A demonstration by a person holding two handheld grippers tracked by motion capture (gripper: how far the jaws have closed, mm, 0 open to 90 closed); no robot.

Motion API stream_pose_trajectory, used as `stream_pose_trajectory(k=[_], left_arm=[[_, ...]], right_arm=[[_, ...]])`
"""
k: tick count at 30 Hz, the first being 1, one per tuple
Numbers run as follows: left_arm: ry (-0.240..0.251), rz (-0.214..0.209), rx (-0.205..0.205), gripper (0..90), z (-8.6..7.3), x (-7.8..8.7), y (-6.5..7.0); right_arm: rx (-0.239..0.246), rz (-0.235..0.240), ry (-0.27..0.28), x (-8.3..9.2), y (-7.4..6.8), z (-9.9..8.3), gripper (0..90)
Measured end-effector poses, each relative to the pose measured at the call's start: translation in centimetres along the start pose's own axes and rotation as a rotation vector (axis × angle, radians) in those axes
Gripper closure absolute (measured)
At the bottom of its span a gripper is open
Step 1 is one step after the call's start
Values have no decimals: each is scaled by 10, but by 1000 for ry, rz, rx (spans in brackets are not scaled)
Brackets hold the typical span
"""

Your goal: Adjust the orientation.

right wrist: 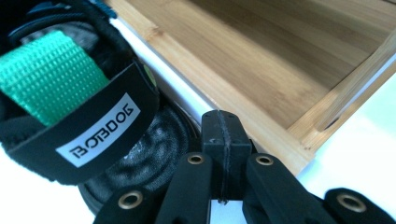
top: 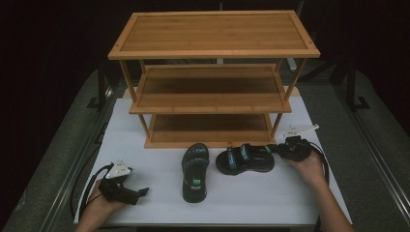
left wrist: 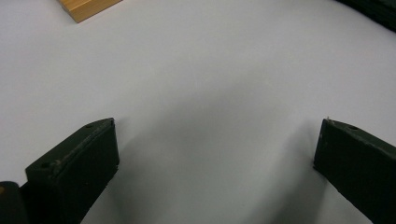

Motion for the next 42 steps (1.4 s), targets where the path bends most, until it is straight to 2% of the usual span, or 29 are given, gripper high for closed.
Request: stream_pose_trajectory(k=[6,14,19,27,29,33,34,37,42], left_arm=[[0,0,0,0,0,0,0],[-1,0,0,0,0,0,0],[-1,-1,1,0,0,0,0],[-3,-1,0,0,0,0,0],[-4,-1,-1,0,0,0,0],[-4,-2,0,0,0,0,0],[-3,-1,-1,0,0,0,0],[-2,-2,3,0,0,0,0],[-3,-2,1,0,0,0,0]], right_arm=[[14,17,-10,5,-6,-5,896],[43,34,-29,15,-22,-14,896],[70,54,-52,20,-38,-19,896],[80,84,-55,24,-52,-23,896],[97,93,-56,25,-63,-26,896],[102,107,-61,26,-72,-28,896],[101,141,-55,25,-78,-28,896],[113,157,-54,23,-86,-29,896],[146,215,-59,19,-106,-28,895]])
Point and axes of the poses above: each handheld gripper's, and its own axes: x roughly backward along the jaws, z roughly out of its top, y roughly to its right, the point moved 6 cm from there along -x, roughly forward along the jaws, and after that the axes turned 2 degrees about z, right-handed, at the moved point
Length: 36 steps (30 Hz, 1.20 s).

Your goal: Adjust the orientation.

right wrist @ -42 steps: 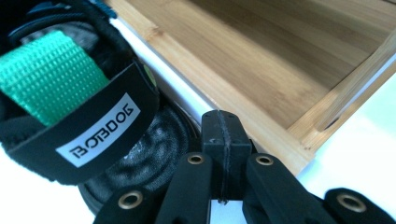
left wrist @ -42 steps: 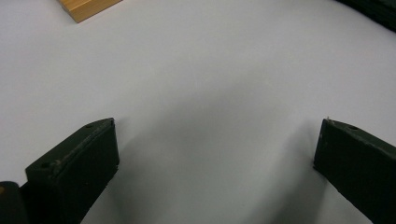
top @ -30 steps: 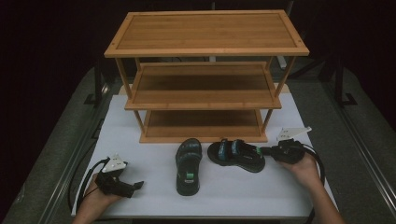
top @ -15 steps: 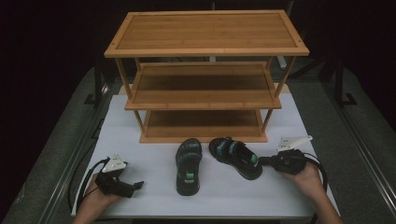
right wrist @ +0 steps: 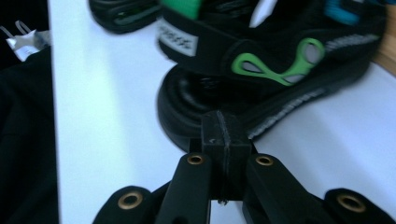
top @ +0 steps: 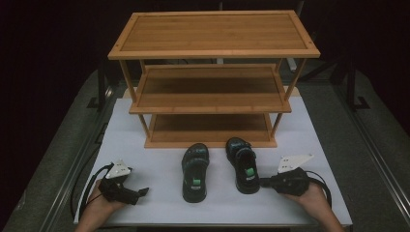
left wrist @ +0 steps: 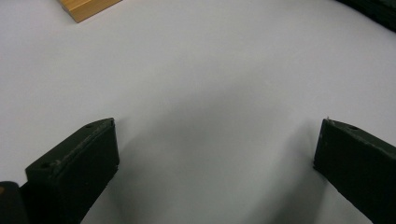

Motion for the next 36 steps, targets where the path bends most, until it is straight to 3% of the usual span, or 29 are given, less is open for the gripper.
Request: stream_pose_trajectory(k=[5,7,10,11,15,21,27,31,36], left_arm=[[-1,1,-2,0,0,0,0],[1,-1,2,0,0,0,0],[0,0,0,0,0,0,0],[0,1,-2,0,0,0,0],[2,0,1,0,0,0,0],[3,0,1,0,0,0,0],[4,0,4,0,0,0,0],[3,1,1,0,0,0,0],[5,0,4,0,0,0,0]], right_arm=[[4,-6,23,4,-3,5,891],[-16,-31,75,15,2,8,841],[-28,-57,99,23,7,11,791],[-38,-79,136,32,11,17,751],[-34,-114,170,44,17,30,678],[-21,-113,198,52,28,56,578],[-8,-89,194,45,37,72,543],[0,-39,172,24,44,83,535],[-8,0,137,4,52,83,535]])
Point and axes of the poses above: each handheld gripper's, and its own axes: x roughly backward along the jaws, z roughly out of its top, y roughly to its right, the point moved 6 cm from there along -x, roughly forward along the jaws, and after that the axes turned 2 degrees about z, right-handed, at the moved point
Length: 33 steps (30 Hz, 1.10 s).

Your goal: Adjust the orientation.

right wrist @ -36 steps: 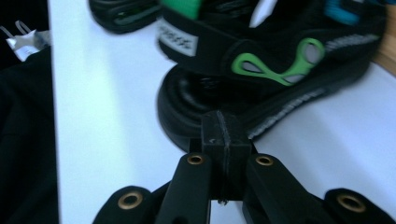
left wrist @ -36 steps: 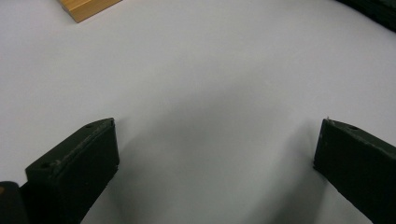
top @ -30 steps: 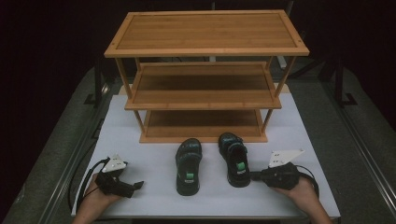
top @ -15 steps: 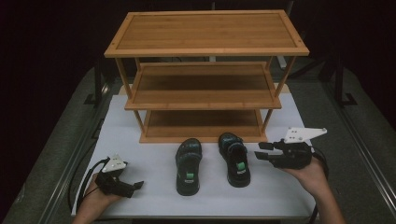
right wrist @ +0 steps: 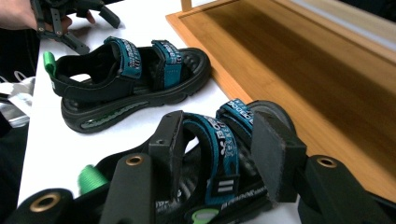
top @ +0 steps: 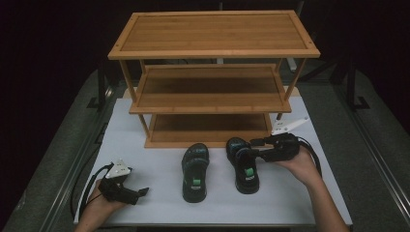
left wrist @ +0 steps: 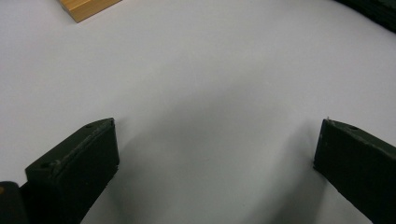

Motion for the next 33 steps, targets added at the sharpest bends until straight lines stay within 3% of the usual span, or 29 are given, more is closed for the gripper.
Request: stream_pose_trajectory(k=[3,6,10,15,22,27,33], left_arm=[[0,0,0,0,0,0,0],[0,0,0,0,0,0,0],[0,0,-1,0,0,0,0],[0,0,-1,0,0,0,0],[-1,0,-2,0,0,0,0],[1,1,-1,0,0,0,0],[-1,0,-3,0,0,0,0]], right_arm=[[-15,15,-16,-7,3,-4,537],[-23,61,-11,-16,3,-5,601],[-7,50,-8,-19,1,-3,677],[3,48,-3,-18,-4,1,686],[22,71,11,-24,-18,13,687],[52,104,16,-40,-34,24,687],[66,110,-6,-58,-42,20,685]])
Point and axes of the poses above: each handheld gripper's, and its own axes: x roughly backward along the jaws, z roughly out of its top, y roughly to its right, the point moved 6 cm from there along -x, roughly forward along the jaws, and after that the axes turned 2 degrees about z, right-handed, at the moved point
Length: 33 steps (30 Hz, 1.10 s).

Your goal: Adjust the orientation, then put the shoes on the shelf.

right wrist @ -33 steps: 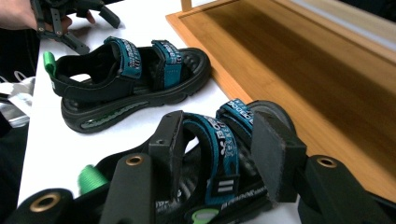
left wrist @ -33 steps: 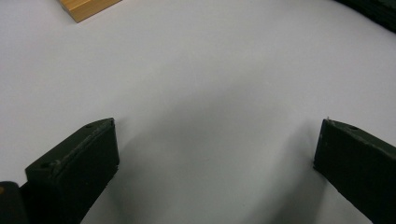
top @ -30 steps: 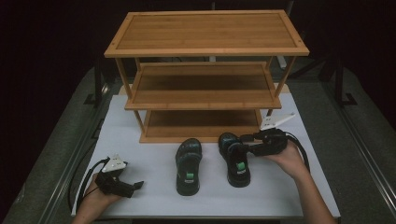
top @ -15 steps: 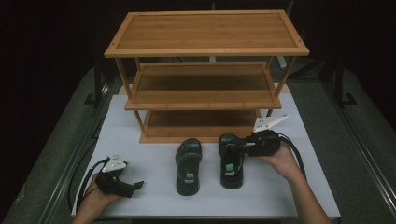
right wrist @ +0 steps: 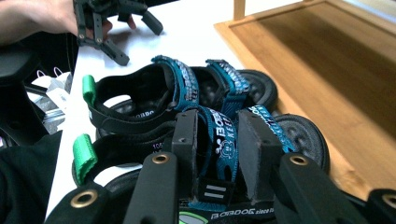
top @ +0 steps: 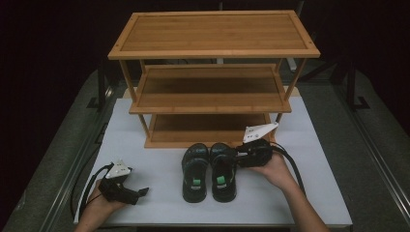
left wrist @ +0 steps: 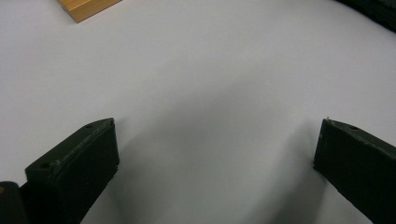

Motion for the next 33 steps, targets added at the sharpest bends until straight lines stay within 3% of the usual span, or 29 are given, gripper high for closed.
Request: stream_pose_trajectory(k=[5,6,10,16,17,21,24,26,28,29,32,33], left_arm=[[-3,1,-4,0,0,0,0],[-3,0,-4,0,0,0,0],[-1,-2,-7,0,1,1,0],[32,-50,16,0,10,4,5],[50,-72,17,0,18,5,9],[75,-99,0,1,35,8,17],[83,-114,-28,1,54,10,26],[98,-152,-60,1,74,8,35],[103,-167,-72,12,81,7,37],[115,-193,-83,69,88,5,40],[120,-225,-118,87,104,-2,47],[127,-240,-126,145,109,-4,50]], right_arm=[[5,-5,-3,-2,0,-2,652],[2,-16,1,0,-1,-2,567],[4,-39,-6,3,-1,-2,506],[-16,-67,13,16,-3,-3,459],[-19,-74,1,18,-3,-6,454],[-23,-86,-3,21,-2,-8,454],[-27,-87,4,23,0,-8,458],[-26,-85,3,22,1,-8,462],[-27,-82,3,21,1,-8,463],[-28,-80,1,20,0,-8,467],[-30,-78,-7,17,-1,-8,468],[-29,-80,-11,15,-2,-8,469]])
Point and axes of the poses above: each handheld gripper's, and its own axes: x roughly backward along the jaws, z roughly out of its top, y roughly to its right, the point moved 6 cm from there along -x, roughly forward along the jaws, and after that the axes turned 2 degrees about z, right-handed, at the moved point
